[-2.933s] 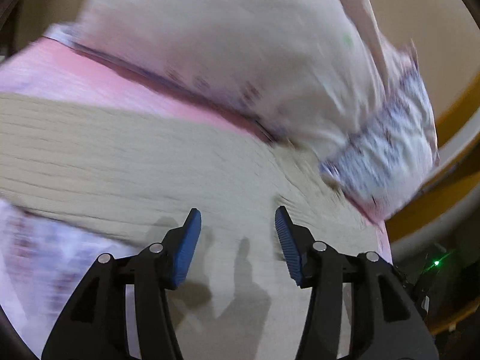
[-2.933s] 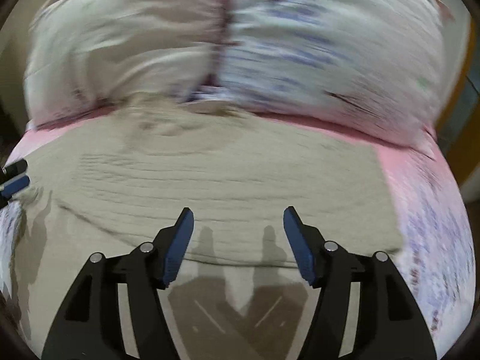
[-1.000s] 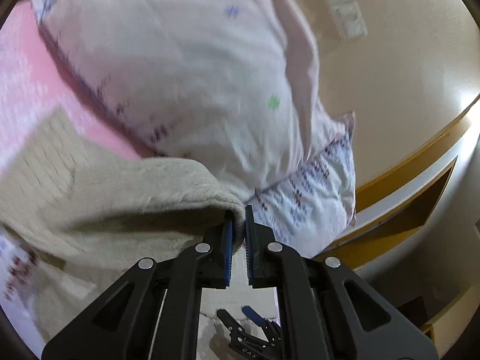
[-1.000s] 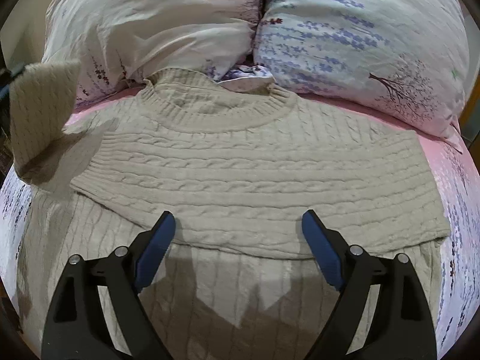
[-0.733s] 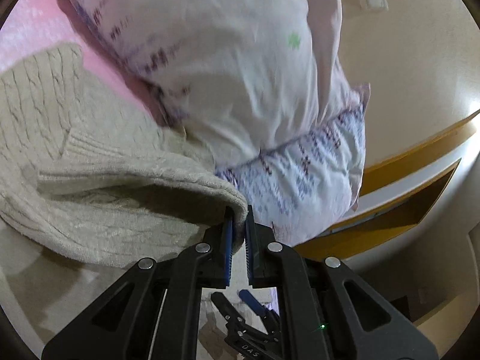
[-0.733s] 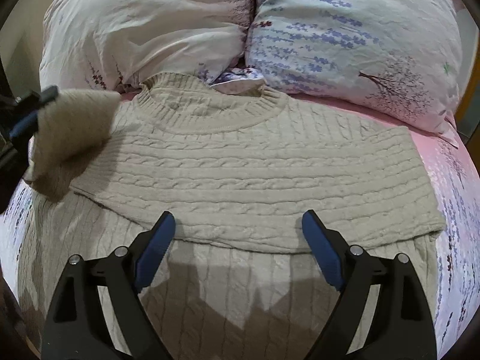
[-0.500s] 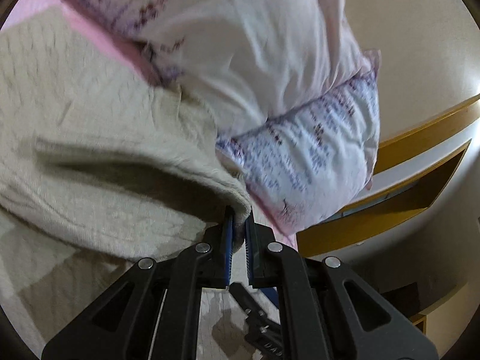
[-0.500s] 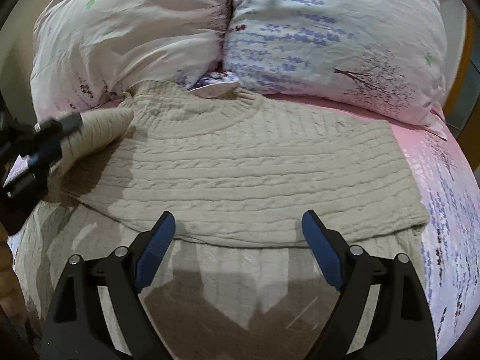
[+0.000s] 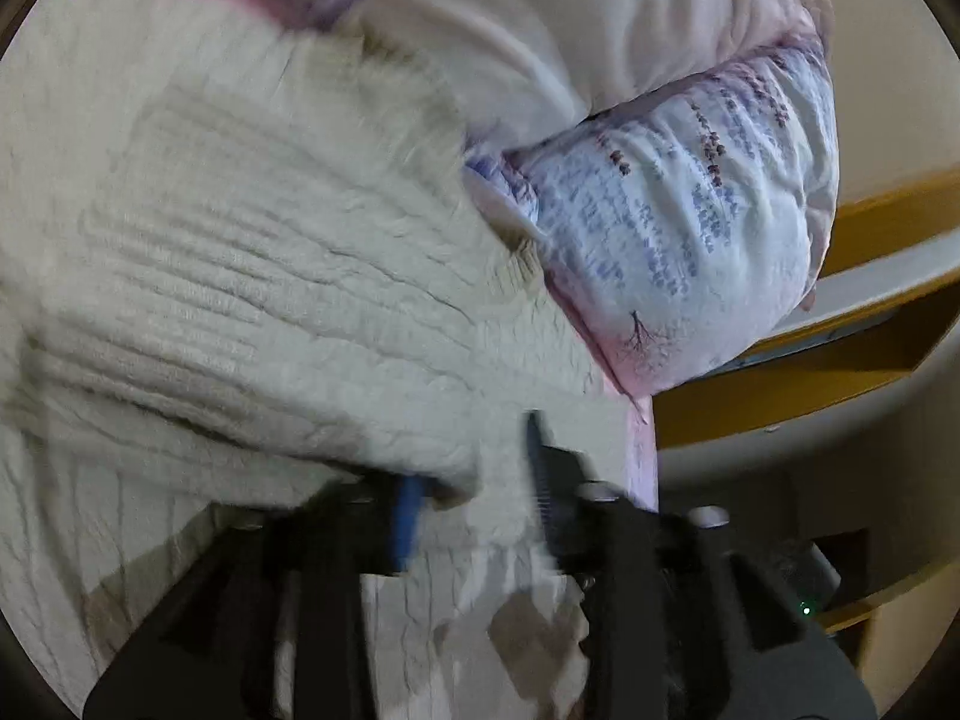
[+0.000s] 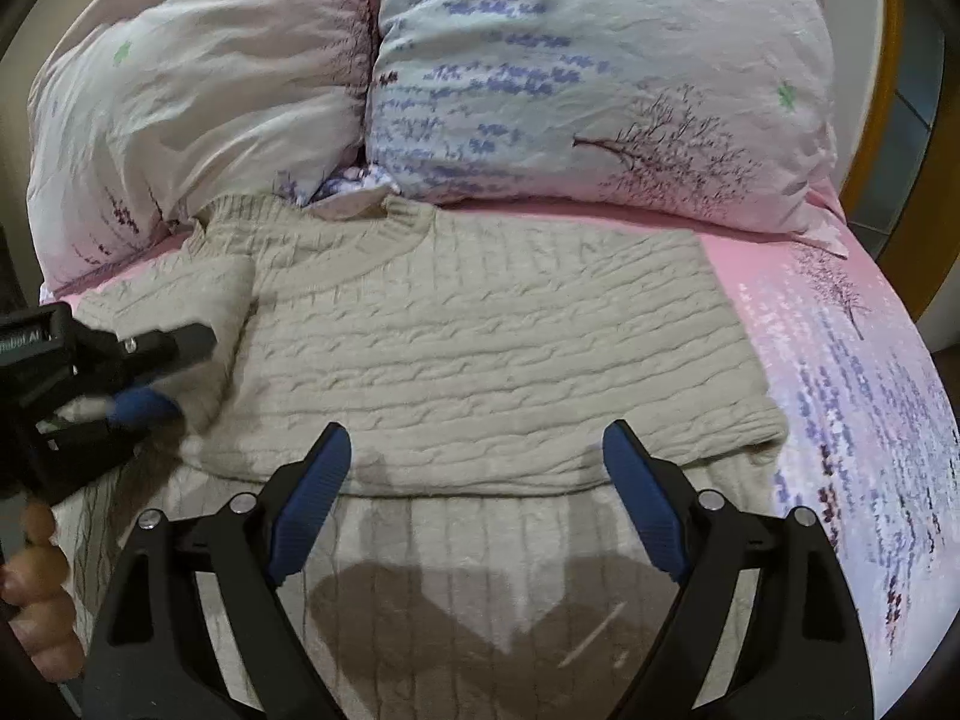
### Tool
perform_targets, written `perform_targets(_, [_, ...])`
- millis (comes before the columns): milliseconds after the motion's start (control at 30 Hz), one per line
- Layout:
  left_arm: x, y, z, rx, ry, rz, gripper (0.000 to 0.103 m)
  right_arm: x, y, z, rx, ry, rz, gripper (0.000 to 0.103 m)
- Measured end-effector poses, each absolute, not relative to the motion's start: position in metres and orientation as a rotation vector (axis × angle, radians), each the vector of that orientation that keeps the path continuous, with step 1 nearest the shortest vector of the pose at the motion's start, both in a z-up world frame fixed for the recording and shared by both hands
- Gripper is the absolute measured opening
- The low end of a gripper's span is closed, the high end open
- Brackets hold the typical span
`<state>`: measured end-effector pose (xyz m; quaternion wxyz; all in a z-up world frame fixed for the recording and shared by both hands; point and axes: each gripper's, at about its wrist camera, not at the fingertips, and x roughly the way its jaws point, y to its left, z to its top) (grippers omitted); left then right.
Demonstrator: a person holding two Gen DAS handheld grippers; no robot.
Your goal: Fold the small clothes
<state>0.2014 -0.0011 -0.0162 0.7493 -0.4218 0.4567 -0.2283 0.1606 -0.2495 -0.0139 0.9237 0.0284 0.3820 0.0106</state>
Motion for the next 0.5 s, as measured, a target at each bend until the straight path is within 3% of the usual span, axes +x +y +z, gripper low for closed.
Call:
perform_targets(33, [0.199, 0.002, -0.014, -0.927, 0.996, -0.512, 0.047, 0.159, -0.250, -0.010, 0.062, 0.769, 0.024, 0.077])
perform_targets(100, [0.193, 0.008, -0.004, -0.898, 0.995, -0.542, 0.073, 0.157, -0.250, -0.001, 0.068, 0.739, 0.041, 0.071])
perform_targets(167, [0.182, 0.022, 0.006, -0.862, 0.994, -0.561, 0.079, 0.153, -0.244, 0.012, 0.069, 0.691, 0.079, 0.066])
perform_targets(267, [0.165, 0.048, 0.017, -0.795, 0.993, -0.605, 0.078, 0.149, -0.230, 0.027, 0.053, 0.632, 0.139, 0.064])
perform_targets(400, [0.153, 0.112, 0.034, -0.687, 0.885, -0.454, 0.063, 0.152, -0.191, 0.036, -0.021, 0.604, 0.252, 0.058])
perform_targets(500, [0.158, 0.164, 0.036, -0.671, 0.847, -0.280, 0.063, 0.152, -0.147, 0.036, -0.138, 0.584, 0.353, 0.056])
